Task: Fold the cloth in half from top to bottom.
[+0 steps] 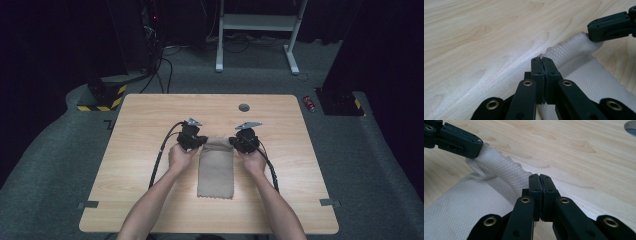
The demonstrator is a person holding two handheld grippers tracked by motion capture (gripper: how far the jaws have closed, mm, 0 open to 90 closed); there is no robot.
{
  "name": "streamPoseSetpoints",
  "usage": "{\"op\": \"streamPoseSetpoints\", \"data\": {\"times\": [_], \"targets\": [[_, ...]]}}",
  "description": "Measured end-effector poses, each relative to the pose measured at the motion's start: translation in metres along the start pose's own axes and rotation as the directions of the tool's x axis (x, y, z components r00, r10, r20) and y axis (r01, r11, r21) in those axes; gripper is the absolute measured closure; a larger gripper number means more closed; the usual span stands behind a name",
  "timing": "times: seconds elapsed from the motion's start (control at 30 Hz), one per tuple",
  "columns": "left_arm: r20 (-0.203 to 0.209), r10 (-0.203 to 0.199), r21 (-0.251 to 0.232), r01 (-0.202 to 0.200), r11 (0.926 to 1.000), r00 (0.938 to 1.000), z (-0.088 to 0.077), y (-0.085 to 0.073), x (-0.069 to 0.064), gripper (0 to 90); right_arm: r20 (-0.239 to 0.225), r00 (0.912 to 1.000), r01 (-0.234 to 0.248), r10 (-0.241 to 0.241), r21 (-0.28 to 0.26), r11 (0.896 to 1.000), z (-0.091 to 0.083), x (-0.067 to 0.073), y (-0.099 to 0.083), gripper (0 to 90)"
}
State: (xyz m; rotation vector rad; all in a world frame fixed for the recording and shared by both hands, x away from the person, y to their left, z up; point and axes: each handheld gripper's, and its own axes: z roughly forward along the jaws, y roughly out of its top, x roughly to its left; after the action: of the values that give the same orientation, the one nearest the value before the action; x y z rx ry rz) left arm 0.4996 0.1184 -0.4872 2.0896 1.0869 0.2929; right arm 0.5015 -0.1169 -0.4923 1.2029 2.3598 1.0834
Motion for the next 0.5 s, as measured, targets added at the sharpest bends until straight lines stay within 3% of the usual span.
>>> {"op": "streamPoseSetpoints", "data": {"times": [0.3,0.5], "targets": [[0.016,0.061,0.018,-0.061,0.998,0.998,-0.007,-0.015,-0.012,88.5,-0.036,0.9992,0.02,-0.02,0.0,1.0,-0.008,0.009,-0.019,88.5],[0.029,0.065,0.008,-0.065,0.9978,0.9975,-0.011,-0.021,-0.015,88.5,-0.054,0.9984,0.014,-0.015,-0.012,1.0,-0.012,0.011,-0.028,88.6]]}}
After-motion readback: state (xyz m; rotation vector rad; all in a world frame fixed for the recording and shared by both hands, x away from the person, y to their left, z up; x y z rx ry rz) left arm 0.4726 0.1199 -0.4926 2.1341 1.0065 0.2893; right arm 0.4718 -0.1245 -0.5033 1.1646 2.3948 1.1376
